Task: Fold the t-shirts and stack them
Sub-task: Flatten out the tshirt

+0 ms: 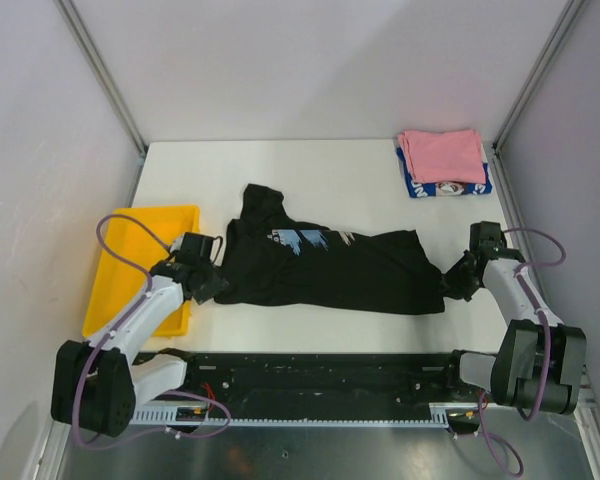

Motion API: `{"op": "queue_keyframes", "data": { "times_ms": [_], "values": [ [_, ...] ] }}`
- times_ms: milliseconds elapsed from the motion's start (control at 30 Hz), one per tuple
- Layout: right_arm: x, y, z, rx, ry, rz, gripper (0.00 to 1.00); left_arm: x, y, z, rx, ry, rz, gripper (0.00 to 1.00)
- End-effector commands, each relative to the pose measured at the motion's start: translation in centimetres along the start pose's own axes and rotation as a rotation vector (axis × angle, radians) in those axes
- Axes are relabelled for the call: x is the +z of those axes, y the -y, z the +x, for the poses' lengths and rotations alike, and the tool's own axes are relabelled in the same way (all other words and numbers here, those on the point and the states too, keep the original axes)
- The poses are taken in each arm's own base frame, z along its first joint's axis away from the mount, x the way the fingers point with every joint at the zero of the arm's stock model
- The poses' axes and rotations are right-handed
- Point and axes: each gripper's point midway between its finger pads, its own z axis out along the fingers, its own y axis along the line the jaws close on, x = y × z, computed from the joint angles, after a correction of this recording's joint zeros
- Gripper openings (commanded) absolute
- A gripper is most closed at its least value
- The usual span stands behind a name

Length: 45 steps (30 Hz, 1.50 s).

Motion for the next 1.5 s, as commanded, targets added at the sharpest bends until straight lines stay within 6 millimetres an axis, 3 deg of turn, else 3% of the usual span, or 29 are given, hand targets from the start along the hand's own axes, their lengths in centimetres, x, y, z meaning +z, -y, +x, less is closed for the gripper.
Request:
{"op": "queue_keyframes", "data": {
  "times_ms": [0, 133, 200, 367, 533, 767, 933, 1033, 1133, 1233, 1300, 1400, 1467],
  "values": [
    [0.4, 0.1, -0.2, -0.01, 0.008, 0.014, 0.16, 0.4, 1.5, -1.2, -0.026, 0.048, 0.046, 0.38],
    [0.3, -0.1, -0.5, -0.007, 0.023, 0.006, 0.14, 0.2, 2.3, -2.1, -0.019, 0.072, 0.065, 0.11],
    [-0.1, -0.4, -1.1, -0.006, 0.046, -0.007, 0.12, -0.3, 2.9, -3.0, -0.005, 0.097, 0.082, 0.03],
    [-2.1, -1.3, -3.7, -0.008, 0.135, -0.019, 0.1, -2.6, 4.5, -5.8, 0.024, 0.182, 0.14, 0.0],
    [-4.9, -2.1, -6.4, -0.006, 0.238, -0.036, 0.04, -6.2, 6.0, -8.8, 0.025, 0.277, 0.229, 0.0],
    [-12.0, -5.3, -13.4, 0.099, 0.49, -0.139, 0.0, -15.1, 9.2, -16.7, -0.063, 0.502, 0.362, 0.0],
    [-21.2, -10.4, -19.8, 0.134, 0.705, -0.333, 0.0, -21.8, 12.2, -22.3, -0.137, 0.633, 0.464, 0.0],
    [-25.1, -12.3, -21.4, 0.069, 0.766, -0.41, 0.01, -26.9, 13.3, -24.7, -0.164, 0.722, 0.544, 0.0],
    [-27.0, -12.7, -21.8, 0.012, 0.779, -0.429, 0.02, -30.2, 12.8, -25.6, -0.176, 0.793, 0.575, 0.0],
    [-26.3, -13.2, -20.4, -0.043, 0.714, -0.479, 0.05, -31.1, 12.1, -25.2, -0.174, 0.813, 0.584, 0.0],
    [-24.3, -12.8, -18.7, -0.048, 0.644, -0.467, 0.05, -30.4, 11.5, -24.3, -0.167, 0.799, 0.578, 0.0],
    [-18.5, -10.8, -15.2, -0.042, 0.495, -0.365, 0.06, -27.0, 9.7, -21.9, -0.173, 0.741, 0.516, 0.0],
    [-13.8, -8.8, -12.4, -0.035, 0.381, -0.291, 0.05, -22.7, 8.1, -19.5, -0.178, 0.659, 0.447, 0.0]
  ]
}}
